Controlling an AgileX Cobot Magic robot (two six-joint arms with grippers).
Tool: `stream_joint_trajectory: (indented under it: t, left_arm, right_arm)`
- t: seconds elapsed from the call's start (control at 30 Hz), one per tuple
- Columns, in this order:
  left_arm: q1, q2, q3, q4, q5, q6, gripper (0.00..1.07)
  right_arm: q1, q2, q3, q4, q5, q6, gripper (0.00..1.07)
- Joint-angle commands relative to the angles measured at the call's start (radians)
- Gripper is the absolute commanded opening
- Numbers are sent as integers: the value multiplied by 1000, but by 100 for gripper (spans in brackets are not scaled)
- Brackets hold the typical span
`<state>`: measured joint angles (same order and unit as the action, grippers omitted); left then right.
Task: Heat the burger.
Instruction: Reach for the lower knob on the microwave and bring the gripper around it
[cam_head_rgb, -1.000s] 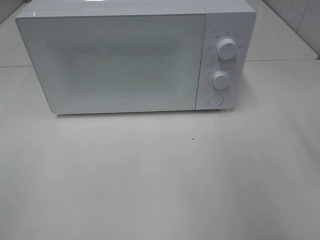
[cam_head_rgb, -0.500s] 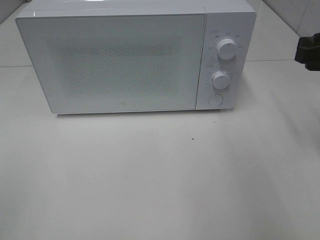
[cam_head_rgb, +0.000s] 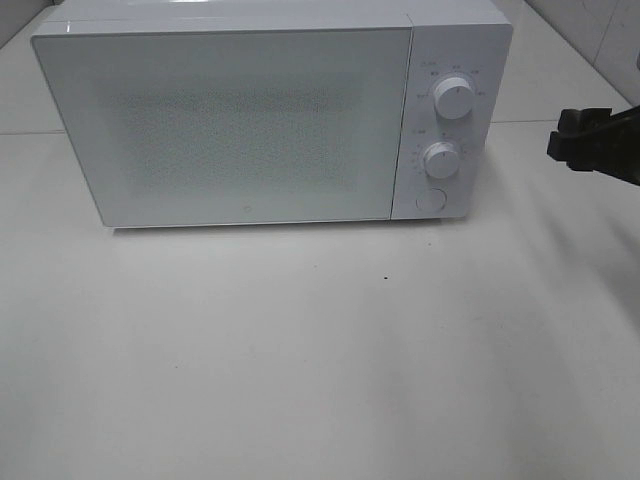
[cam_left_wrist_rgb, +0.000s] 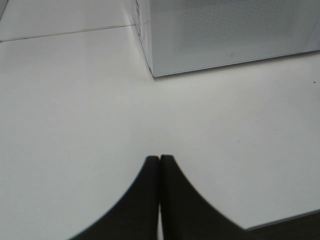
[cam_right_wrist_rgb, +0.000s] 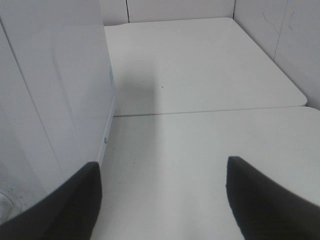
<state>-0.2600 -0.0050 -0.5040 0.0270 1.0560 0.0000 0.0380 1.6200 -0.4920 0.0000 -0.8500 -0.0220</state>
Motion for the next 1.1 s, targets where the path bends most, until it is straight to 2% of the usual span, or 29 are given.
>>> stream_joint_trajectory:
  t: [0.03, 0.07, 0.13, 0.23, 0.27, 0.33, 0.4, 0.5, 0.57, 0.67, 0.97, 1.1]
  left_arm:
    - [2, -20, 4, 3, -16, 0, 0]
    - [2, -20, 4, 3, -16, 0, 0]
    - [2, -20, 4, 3, -16, 0, 0]
    - [2, -20, 4, 3, -16, 0, 0]
    - [2, -20, 4, 3, -16, 0, 0]
    - [2, -20, 4, 3, -16, 0, 0]
    - [2, -20, 4, 3, -16, 0, 0]
    - [2, -20, 4, 3, -16, 0, 0]
    - [2, -20, 4, 3, -16, 0, 0]
    - [2, -20, 4, 3, -16, 0, 0]
    - [2, -20, 4, 3, -16, 0, 0]
    - [2, -20, 4, 3, -16, 0, 0]
  right_arm:
    - [5, 13, -2, -15, -24, 30, 66]
    - [5, 13, -2, -15, -24, 30, 66]
    - [63, 13, -2, -10, -27, 9, 65]
    - [79, 13, -2, 0, -28, 4, 65]
    - [120, 13, -2, 34, -29, -15, 65]
    - [137, 13, -2, 57, -29, -27, 65]
    - [216, 13, -2, 160, -38, -85, 65]
    - [231, 13, -2, 180, -40, -97, 65]
    - [295, 13, -2, 235, -56, -114, 65]
    - [334, 13, -2, 237, -83, -114, 65]
    - [400, 14, -6, 307, -99, -118, 63]
    - [404, 68, -59, 308, -92, -134, 63]
